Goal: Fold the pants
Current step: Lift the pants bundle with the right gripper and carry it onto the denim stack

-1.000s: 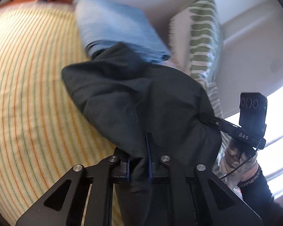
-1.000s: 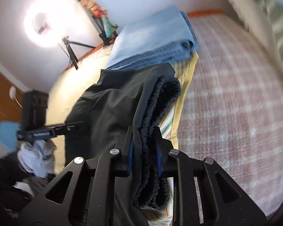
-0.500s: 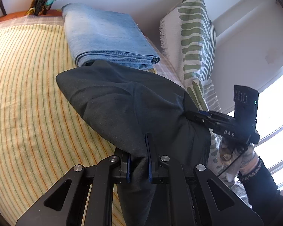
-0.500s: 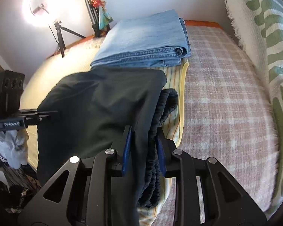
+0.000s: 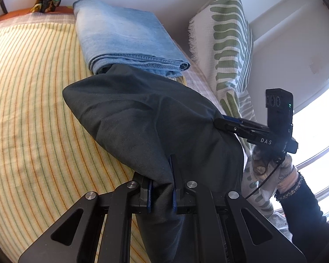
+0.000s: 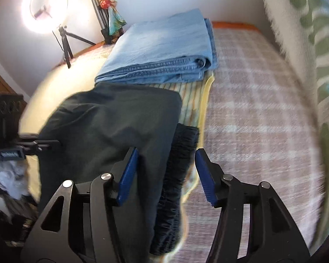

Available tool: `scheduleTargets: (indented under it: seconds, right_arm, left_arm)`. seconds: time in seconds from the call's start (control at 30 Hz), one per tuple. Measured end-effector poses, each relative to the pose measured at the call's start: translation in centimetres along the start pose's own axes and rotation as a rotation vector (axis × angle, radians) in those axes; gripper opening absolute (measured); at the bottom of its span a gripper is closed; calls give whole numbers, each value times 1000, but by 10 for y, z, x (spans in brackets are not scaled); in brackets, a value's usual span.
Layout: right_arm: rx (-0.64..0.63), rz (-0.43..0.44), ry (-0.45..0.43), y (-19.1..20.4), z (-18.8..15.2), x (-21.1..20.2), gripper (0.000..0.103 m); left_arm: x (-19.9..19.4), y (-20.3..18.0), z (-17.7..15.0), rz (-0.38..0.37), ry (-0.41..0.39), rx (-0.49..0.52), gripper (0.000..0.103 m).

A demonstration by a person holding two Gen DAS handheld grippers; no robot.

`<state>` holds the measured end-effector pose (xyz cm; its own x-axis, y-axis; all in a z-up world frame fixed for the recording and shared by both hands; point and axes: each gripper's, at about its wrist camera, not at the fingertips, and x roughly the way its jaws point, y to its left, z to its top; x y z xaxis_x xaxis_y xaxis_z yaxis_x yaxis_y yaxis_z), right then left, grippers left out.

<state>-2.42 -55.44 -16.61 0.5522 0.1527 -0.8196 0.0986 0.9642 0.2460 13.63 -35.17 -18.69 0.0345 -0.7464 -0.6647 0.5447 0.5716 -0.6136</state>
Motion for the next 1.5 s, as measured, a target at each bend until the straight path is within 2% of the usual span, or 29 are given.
scheduleTargets:
  seconds: [0.07,0.13,0.23,0.33,0.4,0.43,0.47,0.5,0.57,0.77,1.03,1.27,1.5]
  right_arm:
    - [43,50,-1,-4,-2,3,58]
    - [68,139,10,-2,-4,3,51]
    - [40,112,17,2,-7,6,51]
    - [151,178,51,-14,-10,20,57]
    - [182,210,44,-13,-13,24,51]
    - [172,196,33,-9,-13,22,47]
    - [148,178,18,-4,-13,18,36]
    - [124,164,-1,2,-12,12,26]
    - [115,152,-23,10,-10,0,17]
    - [39,65,-117,46,-13,-41,15]
    - [-10,18,-217,76,-1,-94,14]
    - [-50,-6,-293,93,30,-120,14]
    - [-88,-40,-361,99,84,-129,14]
  left_arm:
    - [0,1,-1,1,2,1,11]
    - [-1,1,-1,-1,2,-1,11]
    - [2,3,0,-6,8,-2,11]
    - [9,9,1,-10,27,-37,14]
    - [16,19,2,-29,31,-84,14]
    - [17,23,1,-46,26,-110,14]
    - [19,26,1,-60,23,-128,14]
    - [18,26,0,-53,18,-122,14]
    - [13,15,-2,-36,0,-60,10]
    - [-26,-23,-4,-24,-83,93,8]
    - [-68,-48,10,-47,-150,165,8]
    - [-90,-64,41,-28,-208,222,8]
    - [-102,-73,91,6,-270,282,8]
